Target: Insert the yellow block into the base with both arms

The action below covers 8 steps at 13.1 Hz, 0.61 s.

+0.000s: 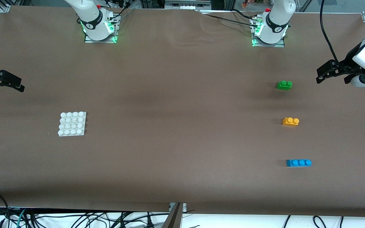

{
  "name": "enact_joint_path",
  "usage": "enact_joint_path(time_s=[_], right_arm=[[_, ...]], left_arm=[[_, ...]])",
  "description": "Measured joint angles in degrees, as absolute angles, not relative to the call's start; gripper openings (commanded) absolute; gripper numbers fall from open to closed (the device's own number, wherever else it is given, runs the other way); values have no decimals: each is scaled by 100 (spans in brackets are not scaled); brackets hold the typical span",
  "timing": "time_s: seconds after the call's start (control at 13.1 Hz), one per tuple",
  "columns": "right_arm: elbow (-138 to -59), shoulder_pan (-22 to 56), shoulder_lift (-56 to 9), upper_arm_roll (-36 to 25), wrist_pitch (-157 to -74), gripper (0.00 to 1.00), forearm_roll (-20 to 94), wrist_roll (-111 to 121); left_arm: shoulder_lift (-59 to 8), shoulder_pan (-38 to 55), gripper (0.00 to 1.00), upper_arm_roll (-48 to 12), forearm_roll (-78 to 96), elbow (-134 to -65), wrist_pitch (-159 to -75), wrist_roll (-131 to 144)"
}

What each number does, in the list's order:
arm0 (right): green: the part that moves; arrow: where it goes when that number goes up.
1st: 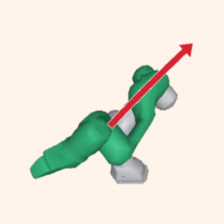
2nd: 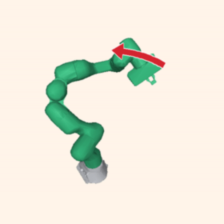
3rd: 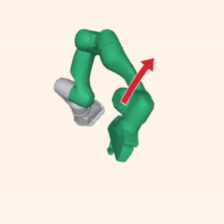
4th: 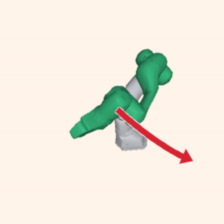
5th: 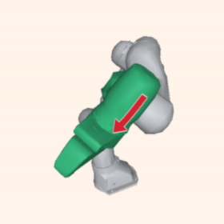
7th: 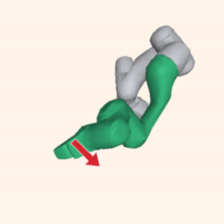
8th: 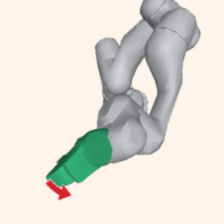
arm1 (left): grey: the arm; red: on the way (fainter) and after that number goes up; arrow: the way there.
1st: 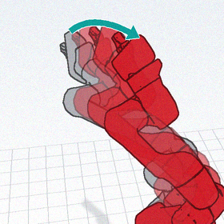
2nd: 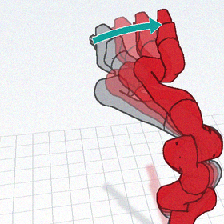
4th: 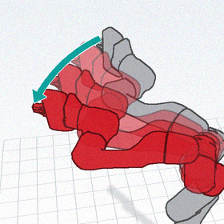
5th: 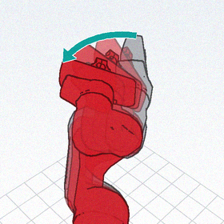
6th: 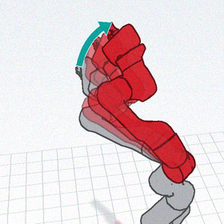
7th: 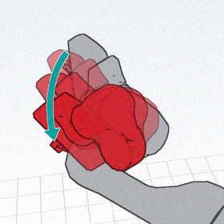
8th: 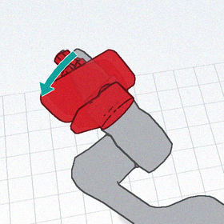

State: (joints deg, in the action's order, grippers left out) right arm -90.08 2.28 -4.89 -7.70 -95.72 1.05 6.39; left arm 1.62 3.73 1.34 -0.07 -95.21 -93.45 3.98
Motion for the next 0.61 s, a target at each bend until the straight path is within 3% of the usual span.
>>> enact_joint_path(time_s=[0.61], right_arm=[[-9008,226,-489,-771,-9572,100,105,639]], left_arm=[[162,377,100,98,-7,-9519,-9345,398]])
